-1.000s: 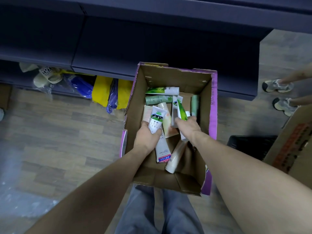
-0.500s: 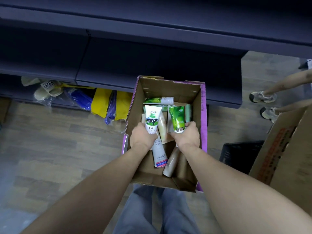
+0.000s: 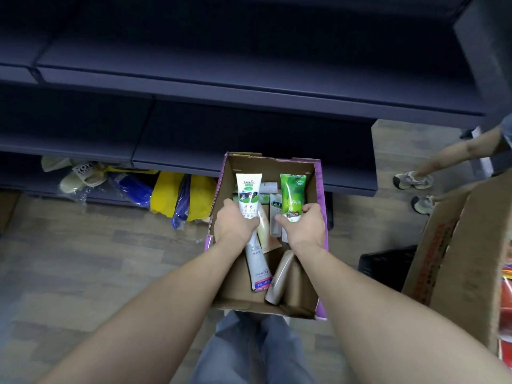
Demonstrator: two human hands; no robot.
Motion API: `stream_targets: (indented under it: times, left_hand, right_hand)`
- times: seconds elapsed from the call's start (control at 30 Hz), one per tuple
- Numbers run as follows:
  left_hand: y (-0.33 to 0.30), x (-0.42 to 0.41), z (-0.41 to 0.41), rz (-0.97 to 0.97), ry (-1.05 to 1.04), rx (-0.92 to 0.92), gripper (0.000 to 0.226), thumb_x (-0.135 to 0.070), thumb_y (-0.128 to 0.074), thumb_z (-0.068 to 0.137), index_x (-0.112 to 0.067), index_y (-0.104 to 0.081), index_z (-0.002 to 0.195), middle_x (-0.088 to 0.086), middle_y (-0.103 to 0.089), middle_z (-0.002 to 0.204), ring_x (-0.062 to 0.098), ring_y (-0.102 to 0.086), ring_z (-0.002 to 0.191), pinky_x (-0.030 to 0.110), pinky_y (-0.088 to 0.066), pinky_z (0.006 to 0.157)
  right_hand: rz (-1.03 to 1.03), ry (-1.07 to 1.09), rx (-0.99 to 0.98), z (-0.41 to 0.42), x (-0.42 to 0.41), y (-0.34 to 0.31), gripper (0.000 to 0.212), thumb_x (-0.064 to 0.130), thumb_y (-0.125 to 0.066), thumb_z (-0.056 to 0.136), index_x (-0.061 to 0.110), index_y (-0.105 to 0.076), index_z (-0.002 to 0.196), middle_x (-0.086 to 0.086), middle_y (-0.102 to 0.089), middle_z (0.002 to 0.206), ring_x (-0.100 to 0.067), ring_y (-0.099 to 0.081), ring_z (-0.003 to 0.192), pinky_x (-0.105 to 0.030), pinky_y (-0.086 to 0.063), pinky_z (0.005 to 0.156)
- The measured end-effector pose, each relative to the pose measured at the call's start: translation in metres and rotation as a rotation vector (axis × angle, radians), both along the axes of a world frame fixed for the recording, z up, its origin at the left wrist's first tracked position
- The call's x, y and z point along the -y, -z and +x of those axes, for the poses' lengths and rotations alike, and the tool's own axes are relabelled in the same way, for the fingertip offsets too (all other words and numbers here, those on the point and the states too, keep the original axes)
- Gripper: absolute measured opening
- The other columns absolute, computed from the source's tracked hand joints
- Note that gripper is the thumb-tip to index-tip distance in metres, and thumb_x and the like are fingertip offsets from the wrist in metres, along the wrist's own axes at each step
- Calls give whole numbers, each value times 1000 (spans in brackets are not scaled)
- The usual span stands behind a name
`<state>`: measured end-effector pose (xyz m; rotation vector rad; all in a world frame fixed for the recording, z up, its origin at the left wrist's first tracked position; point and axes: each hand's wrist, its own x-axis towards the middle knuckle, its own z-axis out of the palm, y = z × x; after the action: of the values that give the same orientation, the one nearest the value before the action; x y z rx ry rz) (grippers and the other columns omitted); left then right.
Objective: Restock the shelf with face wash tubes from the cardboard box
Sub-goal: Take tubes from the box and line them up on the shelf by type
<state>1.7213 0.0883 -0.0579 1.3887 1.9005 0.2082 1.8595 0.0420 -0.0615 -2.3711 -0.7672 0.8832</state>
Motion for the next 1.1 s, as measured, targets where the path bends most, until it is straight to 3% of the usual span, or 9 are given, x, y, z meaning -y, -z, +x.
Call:
stream_targets:
  times: [0.23,0.4,0.53,0.73,0.93,1.1]
  left_hand:
    - [-44,-14,6,70,-6,20,51,-32,-78,76,-9,-48,111,9,-64,107,29,-64,97,35,-51,70]
    - [-92,-27,12,164,-11,37,52,-31,-76,75,-9,-47,112,9,-64,109,29,-62,101,37,-51,74]
    - [-136,-39,15,262,-9,58,48,-30,-75,75,-13,-45,108,7,-62,104,29,-62,94,35,-48,71]
    - [-213,-62,15,442,-25,148,47,-27,-75,75,-15,-43,107,3,-57,102,22,-54,83,31,-39,64]
    - [-293,-82,16,614,-13,226,45,-27,-75,76,-20,-37,99,1,-57,102,21,-53,81,31,-38,65]
    - [-355,-94,20,755,10,275,44,-28,-73,76,-19,-38,101,1,-58,106,21,-54,81,31,-39,65]
  right_hand:
    - [158,-15,35,2,-6,-38,57,40,-77,81,15,-50,124,-2,-57,114,-23,-58,103,-35,-47,82]
    - [194,14,62,4,-22,-78,43,33,-75,75,24,-48,107,-2,-61,109,-24,-61,96,-34,-49,80]
    - [263,44,79,5,-36,-121,51,35,-75,74,21,-49,115,1,-60,110,-21,-59,94,-30,-43,76]
    - [454,61,131,7,-59,-194,48,40,-80,72,26,-46,103,3,-62,104,-17,-61,87,-32,-48,74]
    - [626,65,186,9,-80,-277,48,41,-79,72,25,-45,102,4,-60,102,-16,-60,89,-30,-44,71]
    - [724,85,249,11,-94,-340,50,46,-77,69,26,-46,103,6,-61,103,-17,-61,88,-37,-52,78]
